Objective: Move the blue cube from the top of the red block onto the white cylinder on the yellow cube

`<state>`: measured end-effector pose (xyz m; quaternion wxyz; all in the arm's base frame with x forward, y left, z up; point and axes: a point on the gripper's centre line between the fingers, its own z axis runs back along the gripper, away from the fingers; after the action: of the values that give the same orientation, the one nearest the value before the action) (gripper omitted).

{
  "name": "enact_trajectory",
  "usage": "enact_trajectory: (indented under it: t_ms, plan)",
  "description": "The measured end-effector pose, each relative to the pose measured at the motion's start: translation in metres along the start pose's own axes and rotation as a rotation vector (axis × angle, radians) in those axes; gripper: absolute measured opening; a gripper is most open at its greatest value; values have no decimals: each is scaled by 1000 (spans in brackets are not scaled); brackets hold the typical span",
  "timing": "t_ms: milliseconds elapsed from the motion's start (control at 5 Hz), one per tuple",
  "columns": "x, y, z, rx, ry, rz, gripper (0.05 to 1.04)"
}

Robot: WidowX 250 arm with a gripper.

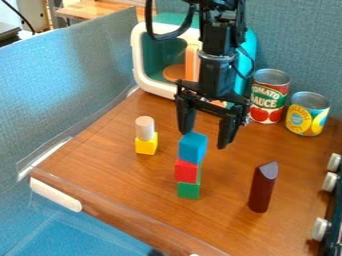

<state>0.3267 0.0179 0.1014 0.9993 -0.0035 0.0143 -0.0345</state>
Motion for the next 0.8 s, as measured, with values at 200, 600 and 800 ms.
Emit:
enact_trajectory:
  t_ms: [200, 600, 800]
  plan:
    - [-2, 3, -5, 37, 44, 33, 1001]
    - [-4, 19, -16, 43, 102, 88, 1001]
    - [-3, 20, -14, 40, 102, 86, 1001]
